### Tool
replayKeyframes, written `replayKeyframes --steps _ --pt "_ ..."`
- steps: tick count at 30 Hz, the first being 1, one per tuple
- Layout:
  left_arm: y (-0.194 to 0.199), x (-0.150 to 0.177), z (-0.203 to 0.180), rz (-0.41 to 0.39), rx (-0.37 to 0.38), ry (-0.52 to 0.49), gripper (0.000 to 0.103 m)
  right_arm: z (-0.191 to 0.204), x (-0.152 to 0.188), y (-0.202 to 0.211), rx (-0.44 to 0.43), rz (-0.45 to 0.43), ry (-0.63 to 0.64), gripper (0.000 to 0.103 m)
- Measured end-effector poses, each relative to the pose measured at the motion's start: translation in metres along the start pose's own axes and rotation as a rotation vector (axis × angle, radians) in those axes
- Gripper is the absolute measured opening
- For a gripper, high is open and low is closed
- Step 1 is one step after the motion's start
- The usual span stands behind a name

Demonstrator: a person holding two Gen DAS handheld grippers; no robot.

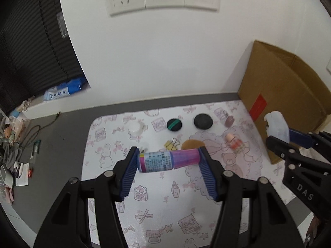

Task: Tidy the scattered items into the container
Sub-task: 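Carry the mouse and glue stick in both grippers over the cardboard box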

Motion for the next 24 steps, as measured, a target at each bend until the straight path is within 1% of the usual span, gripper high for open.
replayKeyframes --steps 5,11,17,24 --pt "0.038 -0.014 0.004 -0.055 -0.002 0.019 0.057 0.009 -0.012 0.041 0.007 -0.054 0.021 0.04" --pt "0.074 -0.024 0.011 -0.104 0.0 0.034 0.057 0.019 -0.023 0.084 0.016 -0.108 0.048 0.04" --pt "0.103 -0.032 0.021 -0.141 0.007 0.047 0.057 0.032 -0.029 0.117 0.017 -0.152 0.075 0.04" --pt "0.127 -0.038 0.026 -0.185 0.001 0.051 0.057 0.042 -0.034 0.142 0.029 -0.185 0.1 0.04"
Point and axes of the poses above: each gripper's, at about its wrist camera, not at the fingertips, and y roughly against the way its jaws point, z to its left, x to its underside, the point moved 6 cm from there along -y, roughly the way its jaws point, and after that the axes turned 10 degrees about -x, right-handed, at the moved point
